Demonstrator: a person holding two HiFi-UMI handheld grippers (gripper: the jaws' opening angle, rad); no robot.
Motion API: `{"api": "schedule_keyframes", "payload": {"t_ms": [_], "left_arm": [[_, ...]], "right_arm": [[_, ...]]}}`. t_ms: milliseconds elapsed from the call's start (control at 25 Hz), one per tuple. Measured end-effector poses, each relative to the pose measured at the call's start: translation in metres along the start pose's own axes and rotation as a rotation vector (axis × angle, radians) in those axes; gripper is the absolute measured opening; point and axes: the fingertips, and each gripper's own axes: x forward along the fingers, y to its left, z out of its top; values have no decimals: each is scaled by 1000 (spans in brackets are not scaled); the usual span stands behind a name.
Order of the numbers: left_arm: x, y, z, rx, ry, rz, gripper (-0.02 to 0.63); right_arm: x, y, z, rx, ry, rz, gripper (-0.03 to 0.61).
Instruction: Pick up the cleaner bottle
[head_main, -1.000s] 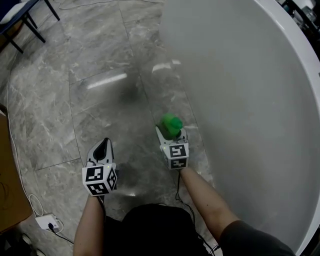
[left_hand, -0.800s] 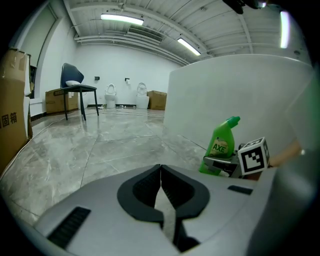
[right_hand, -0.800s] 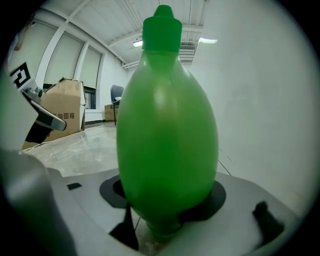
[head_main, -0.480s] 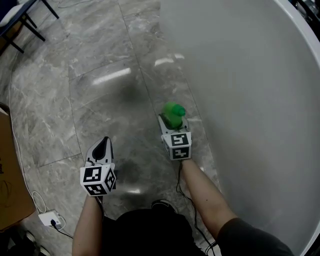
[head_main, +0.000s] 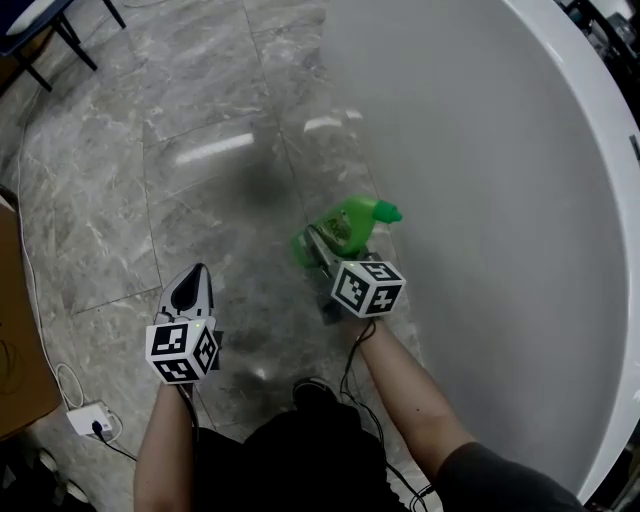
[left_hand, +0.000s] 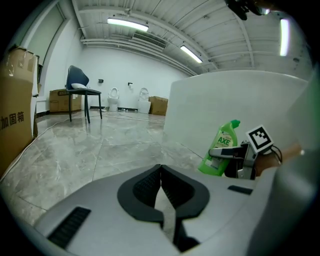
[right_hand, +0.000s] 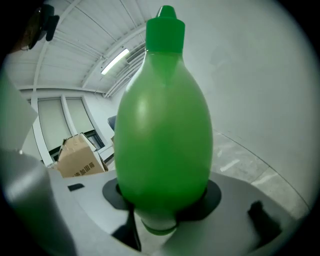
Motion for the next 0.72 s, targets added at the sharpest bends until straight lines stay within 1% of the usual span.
{"api": "schedule_keyframes", "payload": {"t_ms": [120,280,360,480,600,640,720], "left_arm": [[-38,-5,31,-26,1,-6,15],[-101,-24,75,-50,5,-25,14],[-134,-32,96,-60,11,-26,14],[-183,-37,132,-106,22,-23,14],[-233,-52,171,-127,24,-31,15],[-251,-58,185,-129,21,-37,15],[-289,-68,214,-130,12,-46,15]], "right_arm": [[-33,46,32,5,29,14,198],[-90,111,76,2,76,32,198],[-117,144,100,12,82,42,198],[-150,200,139,23,88,62,199],[-190,252,174,62,89,80,199],[-205,270,186,65,88,83,199],[-234,307,205,39,92,85,199]]}}
